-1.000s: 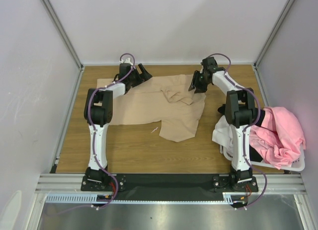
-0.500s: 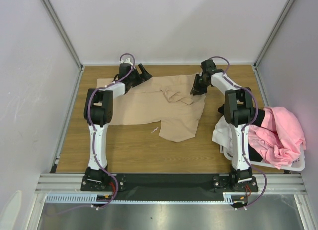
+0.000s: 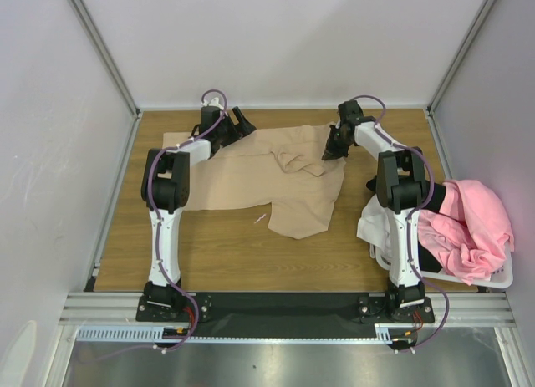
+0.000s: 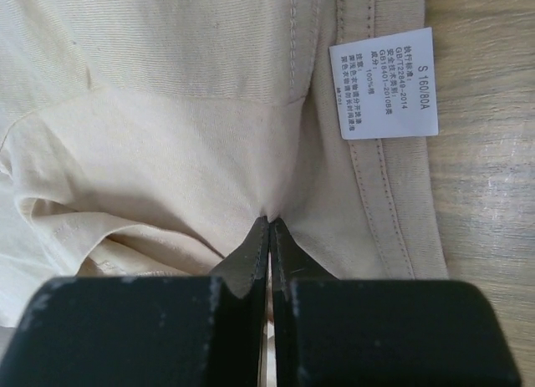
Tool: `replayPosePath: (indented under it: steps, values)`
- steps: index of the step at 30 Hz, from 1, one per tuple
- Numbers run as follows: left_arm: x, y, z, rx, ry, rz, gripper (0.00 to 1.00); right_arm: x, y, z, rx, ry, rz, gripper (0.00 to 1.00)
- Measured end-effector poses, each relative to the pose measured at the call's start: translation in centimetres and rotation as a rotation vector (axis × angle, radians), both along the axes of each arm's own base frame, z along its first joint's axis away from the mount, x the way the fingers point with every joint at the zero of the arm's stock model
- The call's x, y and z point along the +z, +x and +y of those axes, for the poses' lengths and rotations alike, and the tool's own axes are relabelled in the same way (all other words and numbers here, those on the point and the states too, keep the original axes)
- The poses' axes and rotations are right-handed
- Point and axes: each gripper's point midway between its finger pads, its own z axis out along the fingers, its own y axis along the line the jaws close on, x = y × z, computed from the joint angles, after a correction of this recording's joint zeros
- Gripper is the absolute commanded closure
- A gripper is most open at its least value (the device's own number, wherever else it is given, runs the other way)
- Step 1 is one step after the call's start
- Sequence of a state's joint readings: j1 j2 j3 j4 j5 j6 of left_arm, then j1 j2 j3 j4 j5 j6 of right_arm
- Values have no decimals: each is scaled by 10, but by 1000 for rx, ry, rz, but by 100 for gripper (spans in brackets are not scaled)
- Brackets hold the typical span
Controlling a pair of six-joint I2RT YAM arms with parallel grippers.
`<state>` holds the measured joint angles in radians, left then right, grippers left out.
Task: Fold and stack the t-shirts
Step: Fold the tshirt
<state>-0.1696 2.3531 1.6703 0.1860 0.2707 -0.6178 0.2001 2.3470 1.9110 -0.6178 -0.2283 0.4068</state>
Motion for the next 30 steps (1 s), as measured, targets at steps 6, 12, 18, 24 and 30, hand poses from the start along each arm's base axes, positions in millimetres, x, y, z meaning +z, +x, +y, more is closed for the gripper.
replayPosePath:
  steps: [6, 12, 18, 24, 30]
  values:
    - [0, 0, 0, 0, 0, 0, 5, -1, 1, -4, -10, -14, 0, 100]
    - [0, 0, 0, 0, 1, 0, 5, -1, 2, -12, -24, -27, 0, 100]
    - [0, 0, 0, -1, 1, 0, 5, -1, 4, -20, -36, -35, 1, 100]
    - [0, 0, 0, -1, 1, 0, 5, 2, 6, -24, -46, -36, -1, 100]
    - [0, 0, 0, -10, 9, -5, 5, 2, 5, -23, -43, -29, 1, 77]
